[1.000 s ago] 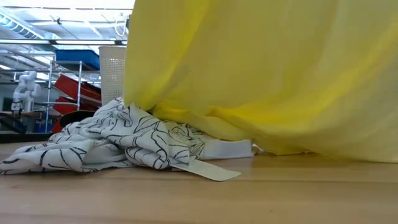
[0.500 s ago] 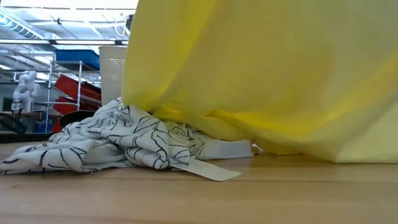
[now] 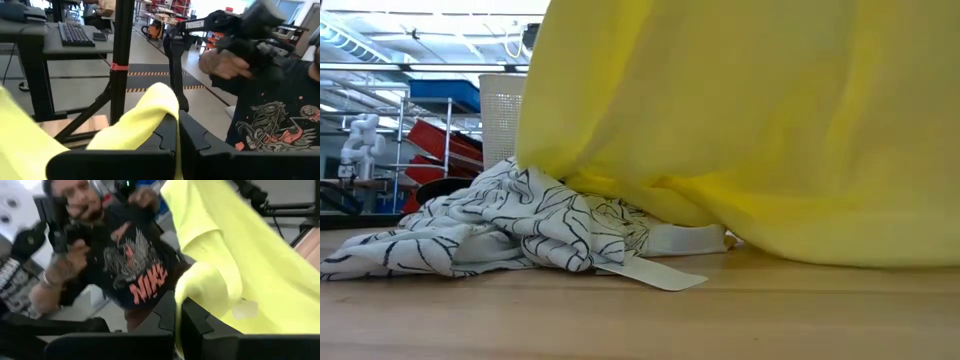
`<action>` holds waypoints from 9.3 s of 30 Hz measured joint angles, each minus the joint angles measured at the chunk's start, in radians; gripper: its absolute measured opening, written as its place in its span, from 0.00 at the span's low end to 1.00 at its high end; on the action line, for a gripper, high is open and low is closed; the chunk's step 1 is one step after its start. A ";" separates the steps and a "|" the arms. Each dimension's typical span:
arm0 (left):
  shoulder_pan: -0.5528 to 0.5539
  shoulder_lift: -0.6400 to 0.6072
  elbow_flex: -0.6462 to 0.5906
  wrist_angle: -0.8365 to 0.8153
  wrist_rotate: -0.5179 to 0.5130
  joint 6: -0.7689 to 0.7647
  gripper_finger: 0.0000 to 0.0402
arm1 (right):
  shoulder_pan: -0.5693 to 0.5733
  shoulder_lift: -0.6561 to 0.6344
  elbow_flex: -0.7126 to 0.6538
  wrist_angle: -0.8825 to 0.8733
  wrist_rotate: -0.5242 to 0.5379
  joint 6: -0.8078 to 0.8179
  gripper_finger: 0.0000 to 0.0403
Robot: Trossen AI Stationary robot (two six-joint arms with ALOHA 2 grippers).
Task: Fold laundry
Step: Fold the yellow shirt
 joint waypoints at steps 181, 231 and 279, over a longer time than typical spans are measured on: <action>0.053 0.461 -0.026 -0.158 -0.217 0.060 0.00 | 0.161 0.371 -0.763 0.267 1.106 0.881 0.55; 0.137 0.444 0.151 0.249 -0.063 0.052 0.00 | 0.124 0.067 0.040 -0.758 1.245 0.857 0.00; -0.025 0.248 0.147 -1.260 -0.471 -0.472 0.44 | -0.089 0.549 0.040 0.092 0.980 0.340 0.59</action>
